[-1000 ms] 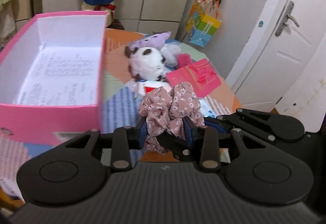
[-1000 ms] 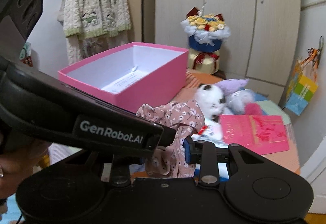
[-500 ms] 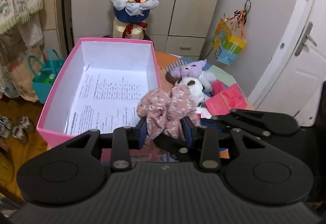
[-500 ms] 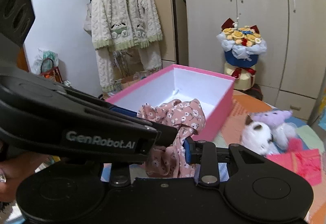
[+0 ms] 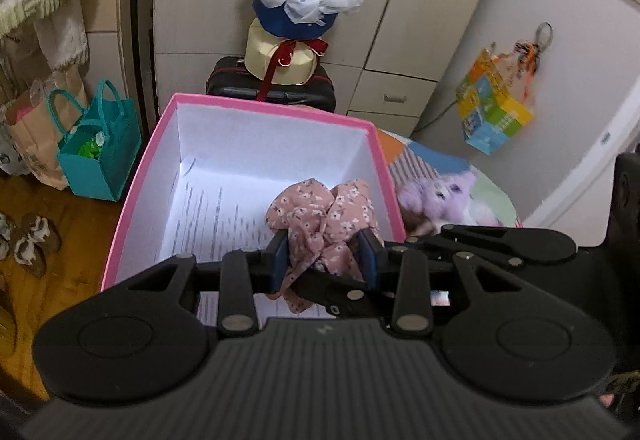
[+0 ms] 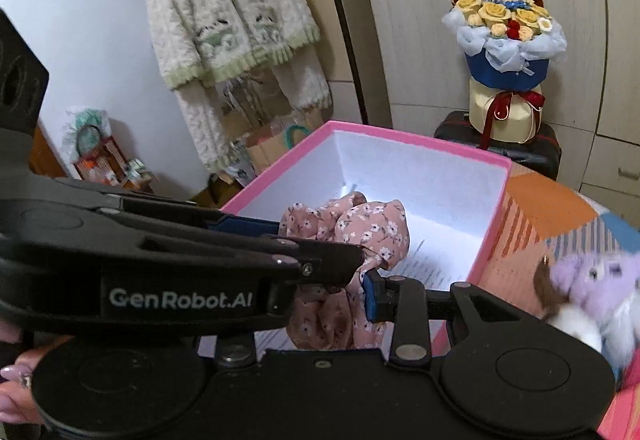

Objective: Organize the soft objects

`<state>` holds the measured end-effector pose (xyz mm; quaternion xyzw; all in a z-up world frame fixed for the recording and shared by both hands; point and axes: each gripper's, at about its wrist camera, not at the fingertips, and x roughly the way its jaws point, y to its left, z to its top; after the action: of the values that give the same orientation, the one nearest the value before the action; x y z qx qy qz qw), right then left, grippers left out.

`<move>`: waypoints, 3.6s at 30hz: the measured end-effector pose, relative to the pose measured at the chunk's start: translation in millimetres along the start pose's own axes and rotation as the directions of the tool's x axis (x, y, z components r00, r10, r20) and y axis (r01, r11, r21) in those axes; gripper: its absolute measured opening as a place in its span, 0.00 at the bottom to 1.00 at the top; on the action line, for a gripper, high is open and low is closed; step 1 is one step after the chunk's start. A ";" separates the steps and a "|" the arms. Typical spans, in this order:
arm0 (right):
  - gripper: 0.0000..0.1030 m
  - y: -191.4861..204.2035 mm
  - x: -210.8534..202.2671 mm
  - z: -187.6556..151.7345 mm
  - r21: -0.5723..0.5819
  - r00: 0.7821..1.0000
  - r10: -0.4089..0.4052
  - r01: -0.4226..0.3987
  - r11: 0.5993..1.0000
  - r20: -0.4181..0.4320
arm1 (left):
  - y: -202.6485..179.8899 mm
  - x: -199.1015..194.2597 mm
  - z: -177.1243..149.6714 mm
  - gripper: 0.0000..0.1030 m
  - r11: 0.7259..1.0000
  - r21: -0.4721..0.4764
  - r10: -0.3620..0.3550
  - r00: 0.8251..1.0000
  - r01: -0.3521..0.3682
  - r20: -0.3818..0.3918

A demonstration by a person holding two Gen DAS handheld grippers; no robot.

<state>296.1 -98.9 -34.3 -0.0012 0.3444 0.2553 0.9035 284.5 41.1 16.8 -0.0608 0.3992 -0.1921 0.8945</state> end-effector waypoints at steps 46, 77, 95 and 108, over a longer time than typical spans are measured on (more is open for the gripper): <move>0.76 60.0 -79.0 -16.6 -0.321 0.983 -0.176 0.182 0.929 0.047 | -12.5 -97.1 -32.3 0.90 0.942 0.280 0.125 0.970 -0.182 0.208; 0.84 -25.9 -248.9 -156.2 -0.102 0.969 -0.179 0.198 0.975 0.172 | -144.0 -115.7 -139.2 0.89 0.866 0.488 -0.156 0.986 0.107 0.062; 0.84 -89.3 -169.1 -218.6 -0.165 0.971 -0.227 0.237 0.957 0.077 | -172.5 34.1 -150.9 0.66 0.916 0.320 -0.176 0.959 0.243 -0.222; 0.84 -110.0 -121.8 -219.7 -0.121 0.971 -0.238 0.240 0.963 0.027 | -166.7 72.3 -158.8 0.65 0.966 0.166 -0.154 0.960 0.196 -0.234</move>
<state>133.3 -289.8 -145.1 -0.0968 0.3197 0.1653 0.9280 162.1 -133.4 -96.4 0.0103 0.4685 -0.3130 0.8261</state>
